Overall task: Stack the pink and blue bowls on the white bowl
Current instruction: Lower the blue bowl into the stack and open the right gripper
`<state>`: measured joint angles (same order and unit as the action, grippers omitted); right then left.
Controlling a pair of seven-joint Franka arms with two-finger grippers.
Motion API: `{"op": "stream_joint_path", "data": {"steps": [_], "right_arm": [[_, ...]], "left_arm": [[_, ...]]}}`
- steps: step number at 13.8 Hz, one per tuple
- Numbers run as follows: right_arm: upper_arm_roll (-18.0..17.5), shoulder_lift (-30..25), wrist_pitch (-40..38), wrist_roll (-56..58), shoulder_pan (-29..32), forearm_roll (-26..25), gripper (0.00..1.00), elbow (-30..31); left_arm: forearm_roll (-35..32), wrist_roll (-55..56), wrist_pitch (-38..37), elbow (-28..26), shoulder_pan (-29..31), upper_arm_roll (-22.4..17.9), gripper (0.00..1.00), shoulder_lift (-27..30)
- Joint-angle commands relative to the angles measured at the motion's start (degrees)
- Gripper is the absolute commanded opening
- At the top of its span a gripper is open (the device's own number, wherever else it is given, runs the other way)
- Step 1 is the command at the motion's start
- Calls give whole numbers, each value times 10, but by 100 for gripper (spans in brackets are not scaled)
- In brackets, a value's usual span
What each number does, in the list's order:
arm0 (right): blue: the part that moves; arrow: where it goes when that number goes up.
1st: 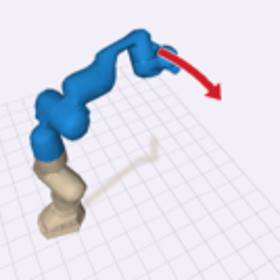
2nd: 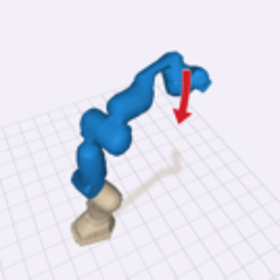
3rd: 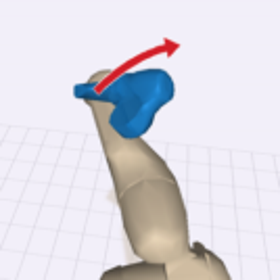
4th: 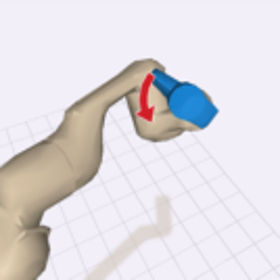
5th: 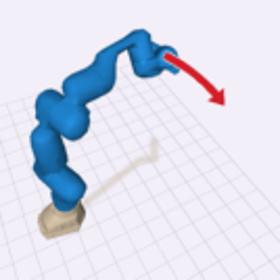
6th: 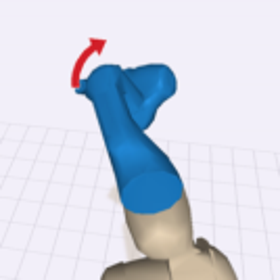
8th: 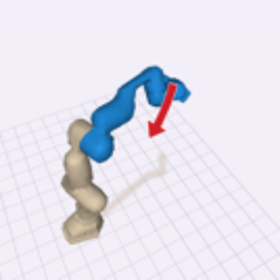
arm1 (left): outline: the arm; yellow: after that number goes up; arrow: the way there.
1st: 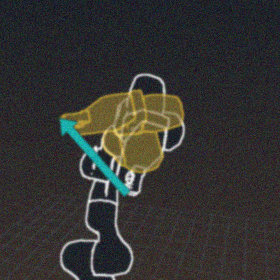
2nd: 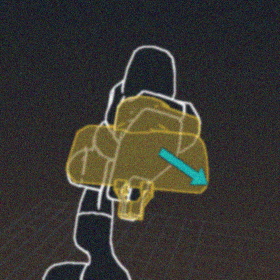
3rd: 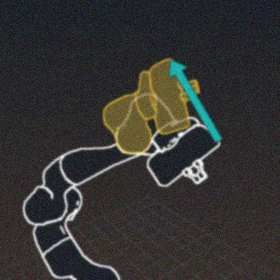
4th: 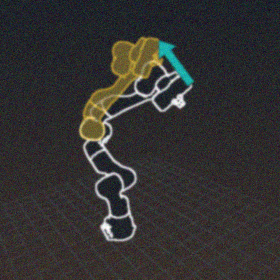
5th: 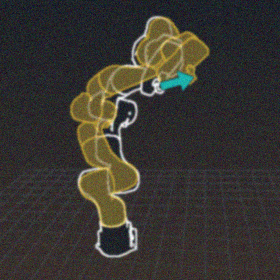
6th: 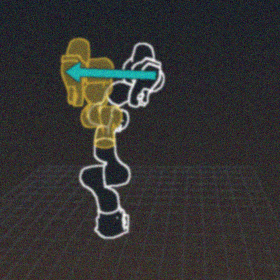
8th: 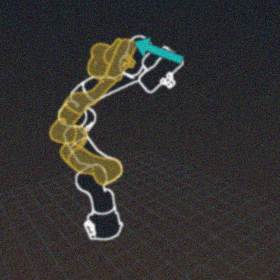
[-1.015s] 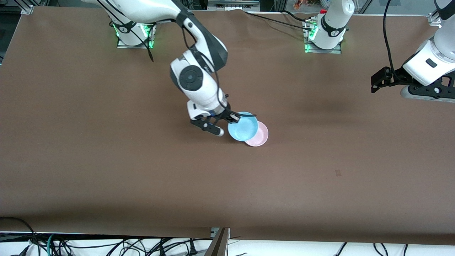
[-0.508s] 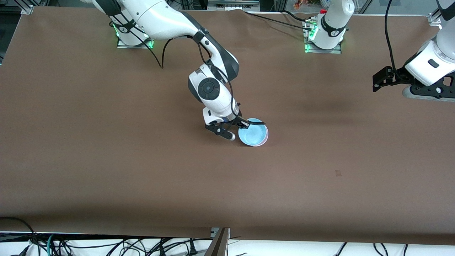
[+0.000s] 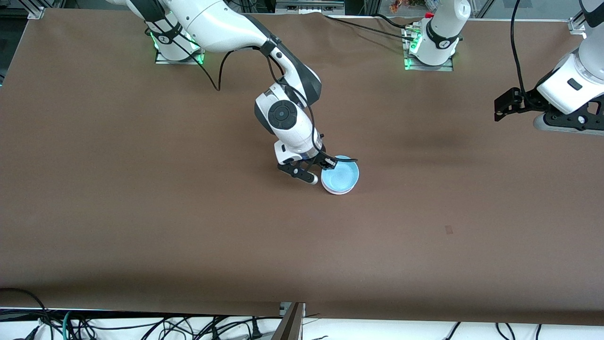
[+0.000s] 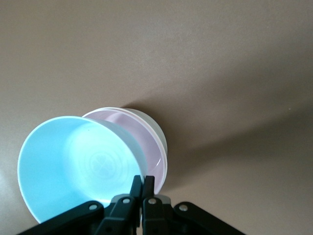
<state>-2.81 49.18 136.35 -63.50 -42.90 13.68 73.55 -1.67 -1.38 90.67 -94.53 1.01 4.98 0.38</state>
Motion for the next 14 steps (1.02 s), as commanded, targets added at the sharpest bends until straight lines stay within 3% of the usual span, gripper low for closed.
{"op": "stream_joint_path", "data": {"steps": [1,14], "right_arm": [[6,9,6,-10,-9,5,0,-13],[11,22,19,-10,-8,1,0,-14]], "left_arm": [[10,-3,-13,15,-3,-2,100,-6],[26,-3,-13,15,3,-3,100,-6]]}}
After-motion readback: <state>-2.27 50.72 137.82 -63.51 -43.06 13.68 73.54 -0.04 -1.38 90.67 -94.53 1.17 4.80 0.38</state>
